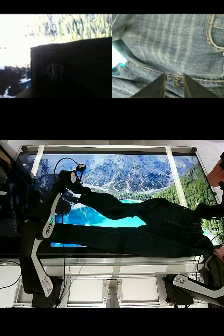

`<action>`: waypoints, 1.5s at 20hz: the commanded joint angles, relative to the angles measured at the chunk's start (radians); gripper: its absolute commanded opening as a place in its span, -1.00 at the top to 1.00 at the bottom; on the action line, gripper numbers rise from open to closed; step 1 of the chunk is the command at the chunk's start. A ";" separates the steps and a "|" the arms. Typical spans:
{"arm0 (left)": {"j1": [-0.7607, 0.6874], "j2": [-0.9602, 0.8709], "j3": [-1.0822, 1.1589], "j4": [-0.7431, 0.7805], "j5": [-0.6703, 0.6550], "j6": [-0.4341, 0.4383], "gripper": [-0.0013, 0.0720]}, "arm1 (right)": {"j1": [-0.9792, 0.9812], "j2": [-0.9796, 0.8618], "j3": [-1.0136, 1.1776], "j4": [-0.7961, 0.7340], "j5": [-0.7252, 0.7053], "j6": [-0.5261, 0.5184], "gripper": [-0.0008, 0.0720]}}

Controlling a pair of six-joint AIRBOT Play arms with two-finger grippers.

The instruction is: Fold the clothes and pants, and hang the long-sleeved shirts on hangers.

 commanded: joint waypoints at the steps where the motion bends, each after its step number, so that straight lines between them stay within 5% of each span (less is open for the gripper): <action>1: 0.001 -0.014 0.002 -0.054 0.010 -0.008 0.89 | 0.000 0.000 0.000 0.000 0.006 0.000 0.28; 4: 0.026 0.027 0.007 -0.019 -0.001 -0.112 0.90 | 0.000 0.000 0.000 0.000 0.022 0.000 0.28; 9: 0.160 0.257 0.007 0.253 -0.116 -0.323 0.90 | 0.000 0.000 0.000 -0.008 0.016 0.000 0.28; 15: 0.364 0.501 0.007 0.287 -0.322 -0.364 0.90 | 0.021 -0.001 0.000 0.000 -0.051 -0.045 0.27; 17: 0.401 0.537 0.007 0.287 -0.399 -0.364 0.90 | 0.043 -0.001 0.000 -0.013 -0.112 -0.053 0.02; 22: 0.444 0.572 0.007 0.298 -0.597 -0.340 0.90 | 0.079 -0.019 0.001 -0.047 -0.212 -0.077 0.00; 26: 0.447 0.562 0.006 0.295 -0.628 -0.341 0.90 | 0.135 -0.139 0.013 -0.048 -0.288 -0.079 -0.33; 30: 0.457 0.560 0.006 0.296 -0.627 -0.341 0.90 | 0.227 -0.328 0.152 -0.050 -0.309 -0.064 -0.33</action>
